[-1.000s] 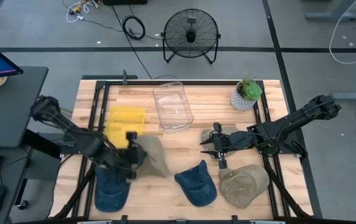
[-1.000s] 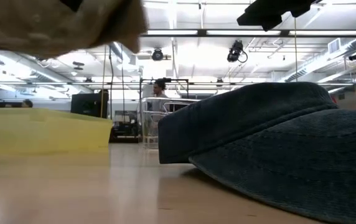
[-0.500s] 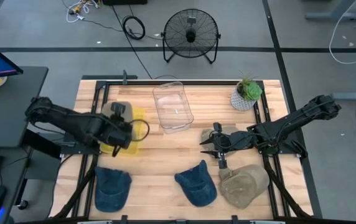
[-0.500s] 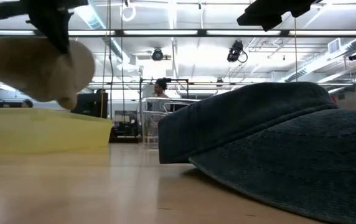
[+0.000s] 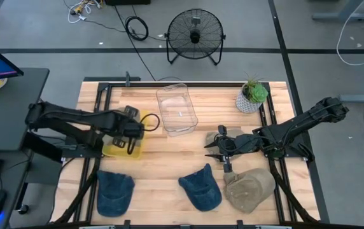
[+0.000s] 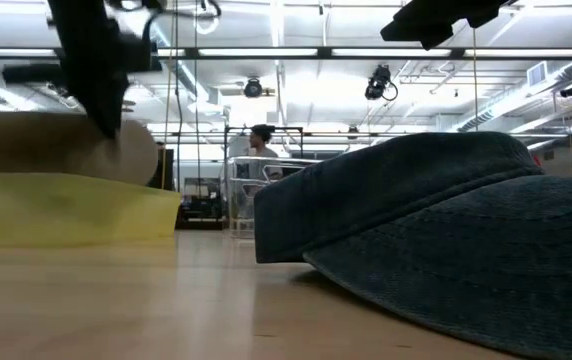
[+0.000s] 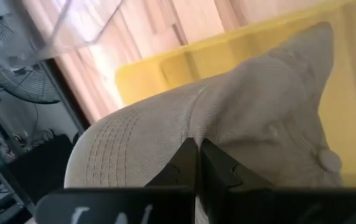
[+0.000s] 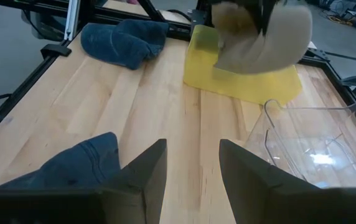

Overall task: Pick & Place hat
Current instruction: Put the bottom left brown cap into the yellow bin, then put the top brown cap into the yellow bin

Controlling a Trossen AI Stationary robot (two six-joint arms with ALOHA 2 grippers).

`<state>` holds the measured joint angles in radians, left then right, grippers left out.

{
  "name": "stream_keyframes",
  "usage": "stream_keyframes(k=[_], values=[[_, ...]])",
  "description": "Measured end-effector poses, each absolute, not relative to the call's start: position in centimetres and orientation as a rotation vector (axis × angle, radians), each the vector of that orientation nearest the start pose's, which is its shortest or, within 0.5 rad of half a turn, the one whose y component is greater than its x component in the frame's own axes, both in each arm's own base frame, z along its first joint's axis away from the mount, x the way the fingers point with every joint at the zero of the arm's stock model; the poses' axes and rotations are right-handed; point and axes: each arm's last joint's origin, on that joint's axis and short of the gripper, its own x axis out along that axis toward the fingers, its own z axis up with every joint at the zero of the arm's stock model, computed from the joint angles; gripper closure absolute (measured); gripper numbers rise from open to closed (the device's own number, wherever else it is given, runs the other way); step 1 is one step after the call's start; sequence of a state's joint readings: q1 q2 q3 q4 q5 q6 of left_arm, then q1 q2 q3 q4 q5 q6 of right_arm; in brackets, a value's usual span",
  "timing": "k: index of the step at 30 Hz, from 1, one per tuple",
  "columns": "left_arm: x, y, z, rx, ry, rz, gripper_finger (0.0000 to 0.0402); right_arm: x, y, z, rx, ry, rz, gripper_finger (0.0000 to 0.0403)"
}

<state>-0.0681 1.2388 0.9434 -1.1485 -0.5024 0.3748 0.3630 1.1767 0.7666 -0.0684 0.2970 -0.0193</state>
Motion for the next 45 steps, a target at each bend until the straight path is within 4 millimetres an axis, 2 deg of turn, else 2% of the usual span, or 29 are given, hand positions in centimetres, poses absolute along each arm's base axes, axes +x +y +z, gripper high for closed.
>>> stream_keyframes(k=[4, 9, 14, 22, 30, 34, 38, 45], values=[[20.1, 0.9, 21.9, 0.67, 1.416, 0.142, 0.0392, 23.9, 8.2, 26.1, -0.176, 0.452, 0.07, 0.0252], [20.4, 1.6, 19.7, 0.597, 1.329, 0.194, 0.0391, 23.9, 8.2, 26.1, -0.176, 0.453, 0.07, 0.0252], [19.9, 2.2, 18.6, 0.468, 1.338, 0.272, 0.0371, 23.9, 8.2, 26.1, -0.176, 0.452, 0.069, 0.0252], [19.0, 3.1, 17.3, 0.404, 1.386, 0.324, 0.0319, 23.9, 8.2, 26.1, -0.174, 0.452, 0.069, 0.0252], [19.0, 3.1, 17.3, 0.407, 1.384, 0.328, 0.0238, 23.9, 8.2, 26.1, -0.151, 0.453, 0.063, 0.0252], [19.1, 2.8, 17.6, 0.436, 1.382, 0.353, 0.0213, 23.9, 8.2, 26.1, -0.143, 0.453, 0.062, 0.0252], [19.8, 2.5, 19.4, 0.419, 1.351, 0.402, 0.0207, 23.9, 8.0, 26.1, -0.117, 0.454, 0.03, 0.0252], [21.5, 1.8, 23.6, 0.326, 1.216, 0.46, 0.0212, 23.5, 6.0, 24.9, 0.012, 0.559, -0.259, 0.0252]])
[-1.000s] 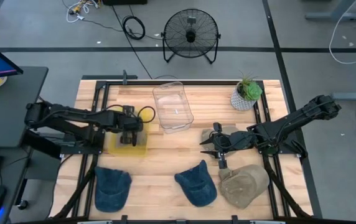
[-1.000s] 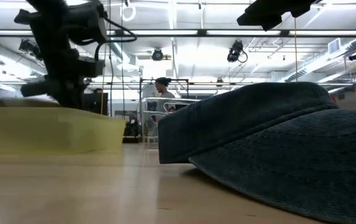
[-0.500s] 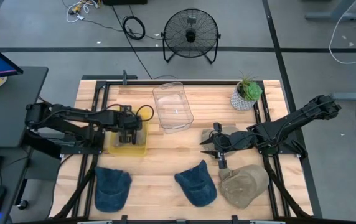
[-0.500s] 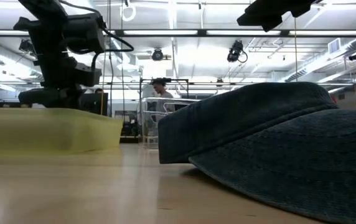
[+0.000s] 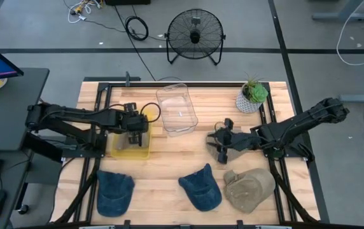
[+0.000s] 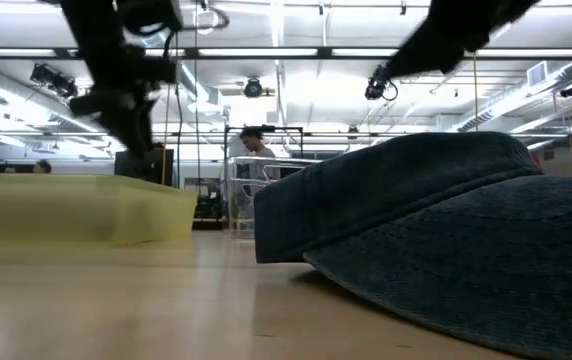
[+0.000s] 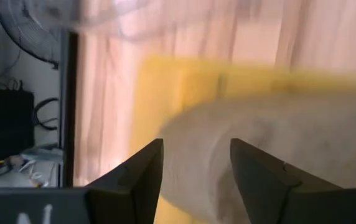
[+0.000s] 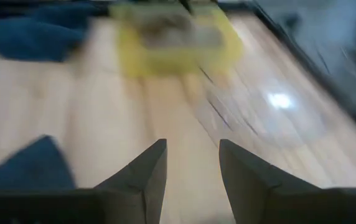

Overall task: Pick & Place hat
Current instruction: Put the top brown cap into the yellow bin

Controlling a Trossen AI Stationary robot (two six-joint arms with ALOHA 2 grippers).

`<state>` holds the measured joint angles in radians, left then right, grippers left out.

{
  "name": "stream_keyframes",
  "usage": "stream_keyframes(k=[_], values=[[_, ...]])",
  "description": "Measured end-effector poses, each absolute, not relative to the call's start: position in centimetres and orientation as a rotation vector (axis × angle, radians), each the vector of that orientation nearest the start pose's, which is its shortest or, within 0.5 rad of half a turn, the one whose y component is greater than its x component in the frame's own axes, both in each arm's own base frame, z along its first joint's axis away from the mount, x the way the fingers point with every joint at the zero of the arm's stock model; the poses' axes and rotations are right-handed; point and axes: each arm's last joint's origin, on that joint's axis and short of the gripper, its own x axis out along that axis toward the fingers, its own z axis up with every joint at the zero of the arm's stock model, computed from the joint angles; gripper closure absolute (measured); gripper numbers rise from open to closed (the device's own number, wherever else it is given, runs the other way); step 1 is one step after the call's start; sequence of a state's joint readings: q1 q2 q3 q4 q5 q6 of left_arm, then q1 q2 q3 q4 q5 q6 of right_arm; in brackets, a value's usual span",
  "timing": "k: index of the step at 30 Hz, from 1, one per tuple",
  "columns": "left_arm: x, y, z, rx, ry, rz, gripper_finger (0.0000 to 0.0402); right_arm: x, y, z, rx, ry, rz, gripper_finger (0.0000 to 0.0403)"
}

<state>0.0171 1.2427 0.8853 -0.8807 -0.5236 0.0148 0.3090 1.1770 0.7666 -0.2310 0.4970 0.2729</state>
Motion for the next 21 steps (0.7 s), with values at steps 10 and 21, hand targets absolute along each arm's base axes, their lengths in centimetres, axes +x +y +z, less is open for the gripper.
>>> stream_keyframes(k=[10, 21], values=[[24.2, 0.4, 26.9, 0.249, 0.902, 0.451, 0.0213, 20.3, 2.7, 21.9, 0.345, 0.856, -0.721, 0.0252], [24.8, -0.2, 27.3, 0.239, 0.83, 0.432, 0.0213, 18.9, 2.3, 17.2, 0.413, 0.851, -0.759, 0.0252]])
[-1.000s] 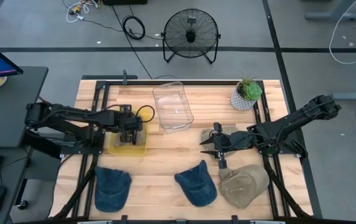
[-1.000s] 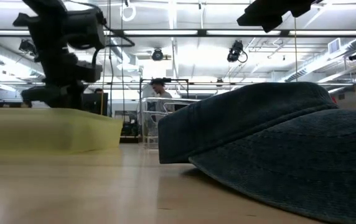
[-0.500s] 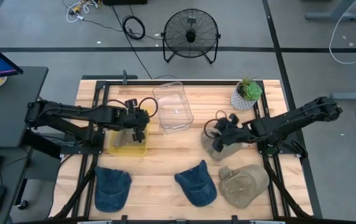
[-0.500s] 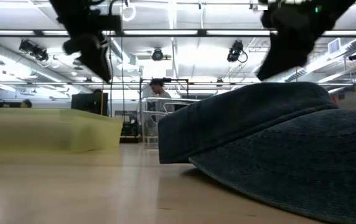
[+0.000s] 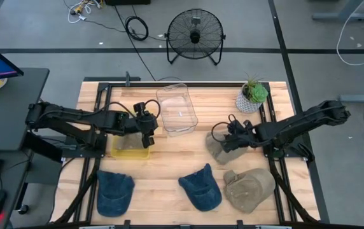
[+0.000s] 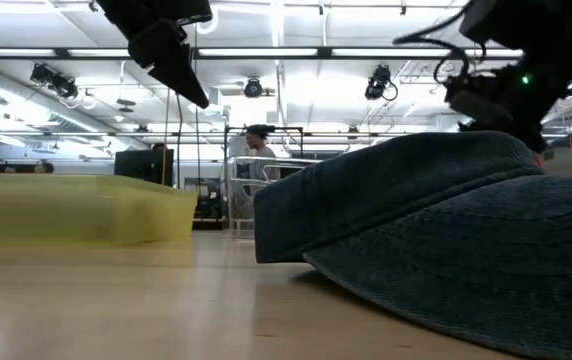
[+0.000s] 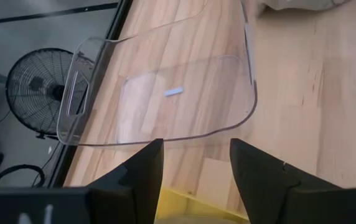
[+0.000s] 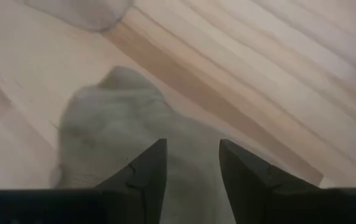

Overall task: Pick & Place hat
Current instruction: Put the top brown cap into the yellow bin

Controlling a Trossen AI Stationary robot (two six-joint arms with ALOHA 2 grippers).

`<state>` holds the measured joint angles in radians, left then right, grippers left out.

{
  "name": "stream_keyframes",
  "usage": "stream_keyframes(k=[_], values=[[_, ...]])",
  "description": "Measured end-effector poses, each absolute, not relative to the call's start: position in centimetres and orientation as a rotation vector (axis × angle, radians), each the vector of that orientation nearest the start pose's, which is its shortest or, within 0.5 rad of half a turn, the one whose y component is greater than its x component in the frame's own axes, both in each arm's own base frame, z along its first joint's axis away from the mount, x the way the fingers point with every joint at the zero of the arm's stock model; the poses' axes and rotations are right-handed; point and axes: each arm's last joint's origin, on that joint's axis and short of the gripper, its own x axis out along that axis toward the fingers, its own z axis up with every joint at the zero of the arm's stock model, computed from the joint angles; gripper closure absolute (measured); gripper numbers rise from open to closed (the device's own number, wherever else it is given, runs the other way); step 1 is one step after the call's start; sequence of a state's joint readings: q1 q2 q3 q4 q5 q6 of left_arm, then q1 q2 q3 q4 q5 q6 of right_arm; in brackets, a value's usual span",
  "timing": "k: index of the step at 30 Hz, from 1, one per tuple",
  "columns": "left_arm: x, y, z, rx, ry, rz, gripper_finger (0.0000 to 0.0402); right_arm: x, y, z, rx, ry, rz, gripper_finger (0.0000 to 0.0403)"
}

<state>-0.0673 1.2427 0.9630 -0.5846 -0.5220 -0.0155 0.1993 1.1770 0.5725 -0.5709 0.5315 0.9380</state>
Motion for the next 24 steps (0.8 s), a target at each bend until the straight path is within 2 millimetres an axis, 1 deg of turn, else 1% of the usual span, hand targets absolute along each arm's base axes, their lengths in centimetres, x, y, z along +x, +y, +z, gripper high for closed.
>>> stream_keyframes(k=[3, 6, 9, 11, 14, 19, 20, 24], values=[[24.8, -0.2, 27.3, 0.238, 0.83, 0.433, 0.0213, 18.5, 2.3, 16.1, 0.421, 0.85, -0.757, 0.0252], [24.8, -0.2, 27.3, 0.238, 0.83, 0.433, 0.0213, 18.3, 2.3, 15.1, 0.463, 0.842, -0.731, 0.0252], [24.8, -0.2, 27.3, 0.238, 0.831, 0.433, 0.0213, 17.6, 2.2, 14.1, 0.458, 0.855, -0.74, 0.0253], [24.8, -0.2, 27.3, 0.238, 0.831, 0.433, 0.0213, 17.2, 2.1, 13.6, 0.452, 0.864, -0.752, 0.0261], [24.8, -0.2, 27.3, 0.238, 0.831, 0.433, 0.0213, 16.9, 2.0, 13.2, 0.44, 0.879, -0.756, 0.0292], [24.8, -0.3, 27.3, 0.224, 0.827, 0.413, 0.0213, 17.3, 2.1, 13.3, 0.404, 0.864, -0.693, 0.0384], [24.9, -0.3, 27.3, 0.207, 0.82, 0.39, 0.0213, 17.6, 2.2, 13.4, 0.396, 0.85, -0.662, 0.039], [25.5, -0.8, 27.6, 0.128, 0.766, 0.248, 0.0213, 18.9, 2.7, 14.4, 0.377, 0.816, -0.502, 0.0386]])
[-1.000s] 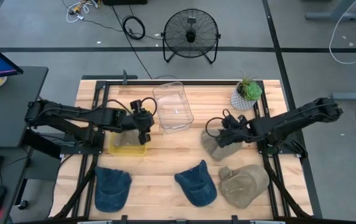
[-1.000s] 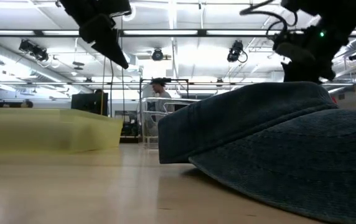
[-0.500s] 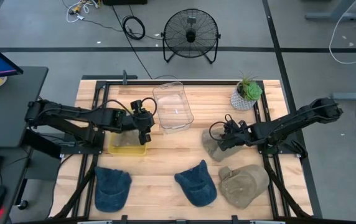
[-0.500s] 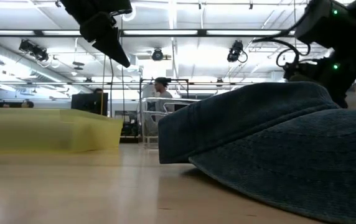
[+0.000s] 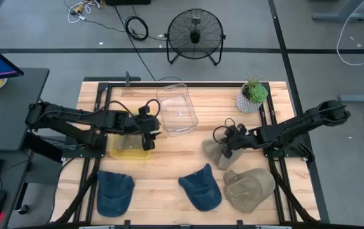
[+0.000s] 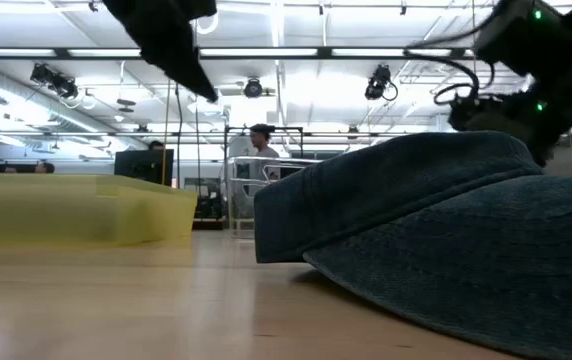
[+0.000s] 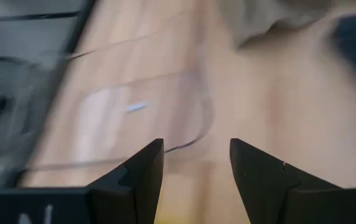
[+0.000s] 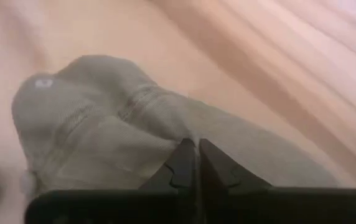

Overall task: Pick & Place hat
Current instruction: Put the top brown cap into the yellow bin

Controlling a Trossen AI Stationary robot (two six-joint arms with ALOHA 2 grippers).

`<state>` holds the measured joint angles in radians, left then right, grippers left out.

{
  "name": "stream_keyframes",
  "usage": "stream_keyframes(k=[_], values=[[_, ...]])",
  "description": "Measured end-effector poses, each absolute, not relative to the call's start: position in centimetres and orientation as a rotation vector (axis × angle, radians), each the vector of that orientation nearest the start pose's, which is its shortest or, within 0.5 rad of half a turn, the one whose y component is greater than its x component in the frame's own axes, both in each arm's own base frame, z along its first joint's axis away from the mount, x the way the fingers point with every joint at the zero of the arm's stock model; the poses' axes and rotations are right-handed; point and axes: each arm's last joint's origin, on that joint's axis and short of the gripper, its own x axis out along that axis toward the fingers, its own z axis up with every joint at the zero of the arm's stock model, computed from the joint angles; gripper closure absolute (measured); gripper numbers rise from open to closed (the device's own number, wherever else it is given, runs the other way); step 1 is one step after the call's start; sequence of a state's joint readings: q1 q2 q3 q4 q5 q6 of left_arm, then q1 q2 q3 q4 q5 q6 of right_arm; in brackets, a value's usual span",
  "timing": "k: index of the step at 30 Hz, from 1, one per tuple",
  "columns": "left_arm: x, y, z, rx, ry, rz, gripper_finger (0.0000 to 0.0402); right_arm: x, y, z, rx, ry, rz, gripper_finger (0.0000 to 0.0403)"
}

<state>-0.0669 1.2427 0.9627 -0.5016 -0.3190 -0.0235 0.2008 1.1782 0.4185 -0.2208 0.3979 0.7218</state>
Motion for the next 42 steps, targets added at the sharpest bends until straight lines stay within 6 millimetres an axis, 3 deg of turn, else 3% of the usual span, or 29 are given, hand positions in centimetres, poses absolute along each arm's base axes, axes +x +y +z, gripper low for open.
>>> stream_keyframes(k=[10, 14, 21, 28, 42], values=[[27.7, -1.5, 29.5, 0.046, 0.483, 0.102, 0.0214, 22.9, 4.0, 21.2, 0.14, 0.622, -0.279, 0.0397], [29.2, -2.0, 29.5, 0.032, 0.374, 0.077, 0.0214, 24.6, 4.4, 22.7, 0.035, 0.594, -0.239, 0.0397], [32.2, -2.7, 26.7, 0.035, 0.373, 0.065, 0.0214, 29.2, 5.4, 22.4, -0.077, 0.631, -0.216, 0.0397], [33.6, -3.9, 23.2, 0.058, 0.495, 0.034, 0.0214, 33.1, 6.3, 22.5, -0.133, 0.64, -0.172, 0.0397], [33.7, -4.4, 21.6, 0.082, 0.58, 0.051, 0.0214, 33.6, 7.8, 23.4, -0.103, 0.628, -0.102, 0.0396]])
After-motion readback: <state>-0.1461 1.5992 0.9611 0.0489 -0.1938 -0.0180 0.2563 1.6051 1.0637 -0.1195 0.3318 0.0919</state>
